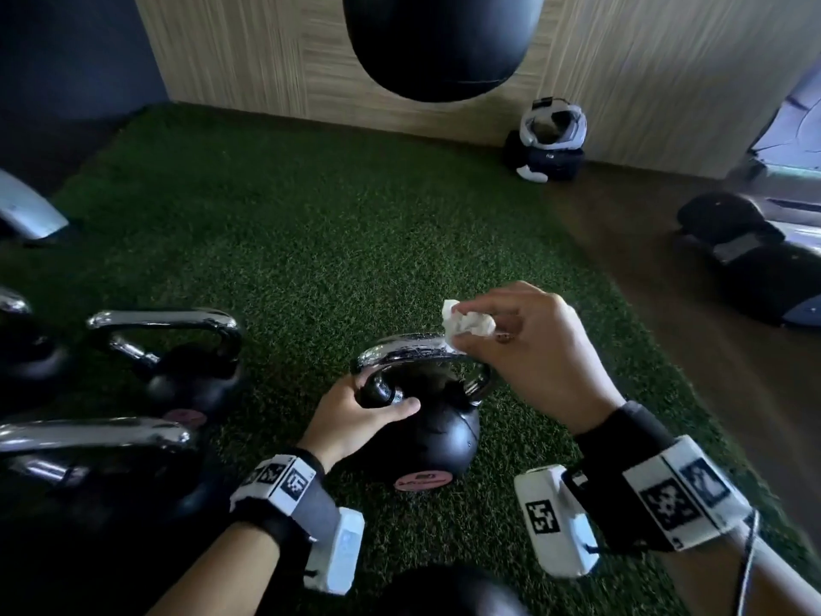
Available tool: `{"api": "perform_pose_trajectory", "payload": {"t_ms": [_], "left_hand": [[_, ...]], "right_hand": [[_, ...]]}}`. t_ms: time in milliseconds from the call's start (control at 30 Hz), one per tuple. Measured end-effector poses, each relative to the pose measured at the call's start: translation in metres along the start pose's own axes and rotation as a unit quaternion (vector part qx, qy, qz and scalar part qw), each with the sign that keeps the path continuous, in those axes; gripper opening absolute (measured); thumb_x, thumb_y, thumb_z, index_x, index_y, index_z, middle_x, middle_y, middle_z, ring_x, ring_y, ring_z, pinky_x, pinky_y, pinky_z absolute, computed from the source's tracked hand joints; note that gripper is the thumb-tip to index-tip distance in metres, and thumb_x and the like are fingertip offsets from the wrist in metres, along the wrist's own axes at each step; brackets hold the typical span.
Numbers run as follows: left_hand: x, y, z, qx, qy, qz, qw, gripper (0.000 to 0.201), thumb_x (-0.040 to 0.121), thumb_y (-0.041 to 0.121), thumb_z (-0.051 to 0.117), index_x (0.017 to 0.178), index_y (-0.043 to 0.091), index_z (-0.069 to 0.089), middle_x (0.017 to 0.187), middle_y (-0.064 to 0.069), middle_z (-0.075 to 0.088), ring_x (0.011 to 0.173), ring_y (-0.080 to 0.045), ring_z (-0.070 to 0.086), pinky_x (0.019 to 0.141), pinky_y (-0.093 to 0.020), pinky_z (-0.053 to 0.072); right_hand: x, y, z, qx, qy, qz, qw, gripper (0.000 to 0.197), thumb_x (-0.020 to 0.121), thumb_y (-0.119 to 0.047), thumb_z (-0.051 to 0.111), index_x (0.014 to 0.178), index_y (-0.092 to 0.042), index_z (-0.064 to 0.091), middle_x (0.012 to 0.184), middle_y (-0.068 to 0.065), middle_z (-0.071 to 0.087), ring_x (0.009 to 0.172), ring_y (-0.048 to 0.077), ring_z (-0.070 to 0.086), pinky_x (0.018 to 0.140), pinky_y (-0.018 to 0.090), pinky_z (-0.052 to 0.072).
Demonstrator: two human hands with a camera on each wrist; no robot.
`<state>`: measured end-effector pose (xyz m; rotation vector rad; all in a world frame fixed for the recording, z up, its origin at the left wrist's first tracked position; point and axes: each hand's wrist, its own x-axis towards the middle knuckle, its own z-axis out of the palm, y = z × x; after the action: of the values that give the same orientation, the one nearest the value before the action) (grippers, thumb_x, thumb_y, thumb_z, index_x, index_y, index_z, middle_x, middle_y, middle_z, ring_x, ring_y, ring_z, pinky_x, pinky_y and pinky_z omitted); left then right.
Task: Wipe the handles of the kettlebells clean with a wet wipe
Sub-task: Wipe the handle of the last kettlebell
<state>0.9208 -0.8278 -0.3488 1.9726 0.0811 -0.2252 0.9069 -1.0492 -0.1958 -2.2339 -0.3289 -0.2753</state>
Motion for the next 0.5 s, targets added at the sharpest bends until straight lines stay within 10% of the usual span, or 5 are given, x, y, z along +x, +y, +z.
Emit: {"api": "perform_pose_trajectory", "payload": {"t_ms": [167, 333, 500], "left_hand": [[0.001, -0.013, 0.013, -0.009, 0.014, 0.017, 1.0, 0.072, 0.058, 0.054, 0.094, 0.124, 0.046, 0.065, 0.117, 0.02, 0.071, 0.111, 0.007, 0.063, 0.096, -0.014, 0.046], [0.005, -0.017, 0.008, 0.014, -0.004, 0.022, 1.0, 0.083, 0.046, 0.076, 0.084, 0.118, 0.036, 0.068, 0.113, 0.018, 0.073, 0.111, 0.001, 0.065, 0.102, -0.024, 0.048], [0.007, -0.026, 0.012, 0.009, 0.007, 0.03, 0.999, 0.081, 0.047, 0.084, 0.081, 0.111, 0.036, 0.067, 0.113, 0.016, 0.072, 0.11, -0.001, 0.065, 0.103, -0.03, 0.05]], "right_hand": [[0.007, -0.001, 0.021, -0.103, -0.011, -0.084, 0.991, 0.027, 0.083, -0.012, 0.084, 0.109, -0.019, 0.081, 0.104, -0.007, 0.075, 0.08, -0.007, 0.06, 0.08, 0.0, 0.042], [0.002, 0.02, 0.029, -0.173, -0.003, -0.111, 0.979, 0.026, 0.085, 0.003, 0.078, 0.105, -0.014, 0.081, 0.099, 0.001, 0.075, 0.089, 0.021, 0.067, 0.087, 0.023, 0.047], [-0.004, 0.044, 0.009, -0.208, 0.033, -0.036, 0.977, 0.027, 0.087, 0.002, 0.074, 0.109, -0.013, 0.08, 0.099, -0.002, 0.073, 0.09, 0.02, 0.064, 0.081, 0.014, 0.036]]}}
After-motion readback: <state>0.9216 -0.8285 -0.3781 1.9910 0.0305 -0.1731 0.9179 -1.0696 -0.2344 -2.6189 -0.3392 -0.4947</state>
